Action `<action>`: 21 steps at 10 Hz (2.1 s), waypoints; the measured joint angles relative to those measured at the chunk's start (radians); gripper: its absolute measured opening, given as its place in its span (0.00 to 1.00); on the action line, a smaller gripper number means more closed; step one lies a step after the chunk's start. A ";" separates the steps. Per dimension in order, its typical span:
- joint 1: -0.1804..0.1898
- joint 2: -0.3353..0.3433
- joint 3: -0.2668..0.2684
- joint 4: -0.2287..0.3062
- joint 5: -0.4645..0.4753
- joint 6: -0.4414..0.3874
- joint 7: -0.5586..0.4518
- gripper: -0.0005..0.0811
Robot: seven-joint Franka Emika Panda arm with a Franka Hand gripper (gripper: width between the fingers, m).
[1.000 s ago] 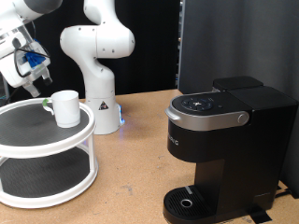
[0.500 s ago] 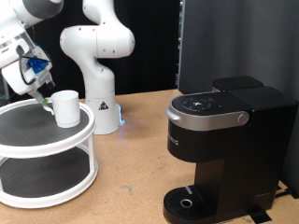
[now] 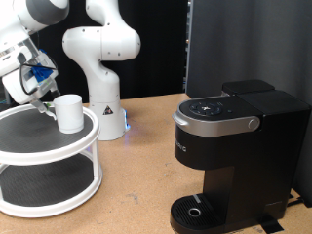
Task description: Make a cup of coffee with the keurig machine
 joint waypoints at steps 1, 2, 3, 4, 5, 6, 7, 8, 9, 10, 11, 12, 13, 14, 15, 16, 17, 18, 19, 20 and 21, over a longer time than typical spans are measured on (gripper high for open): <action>0.000 0.000 0.000 -0.002 0.001 0.004 0.004 0.99; 0.000 0.000 0.000 -0.005 0.010 0.012 0.018 0.99; 0.000 0.000 0.000 -0.010 0.025 0.026 0.041 0.99; 0.000 0.000 0.000 -0.015 0.032 0.035 0.062 0.99; 0.000 0.000 0.001 -0.018 0.034 0.038 0.072 0.99; 0.000 0.000 0.001 -0.021 0.034 0.040 0.075 0.99; 0.000 0.000 0.003 -0.024 0.032 0.043 0.075 0.99; -0.001 0.000 0.003 -0.029 0.023 0.049 0.075 0.99; -0.002 0.000 0.003 -0.035 0.015 0.058 0.074 0.99; -0.004 0.000 0.003 -0.041 0.005 0.064 0.073 0.99; -0.007 0.000 0.001 -0.045 0.000 0.069 0.069 0.99; -0.009 0.000 -0.001 -0.047 -0.001 0.070 0.066 0.99; -0.010 0.000 -0.002 -0.049 -0.001 0.071 0.066 0.99; -0.010 0.000 -0.002 -0.049 -0.001 0.071 0.066 0.99; -0.010 0.000 -0.003 -0.049 0.001 0.071 0.066 0.99; -0.010 0.000 -0.003 -0.049 0.004 0.071 0.066 0.99; -0.010 0.000 -0.004 -0.049 0.005 0.071 0.066 0.84; -0.010 0.000 -0.004 -0.049 0.006 0.071 0.066 0.84; -0.010 0.000 -0.004 -0.049 0.007 0.071 0.066 0.68; -0.010 0.000 -0.004 -0.049 0.008 0.072 0.067 0.68; -0.010 0.000 -0.004 -0.049 0.010 0.073 0.067 0.45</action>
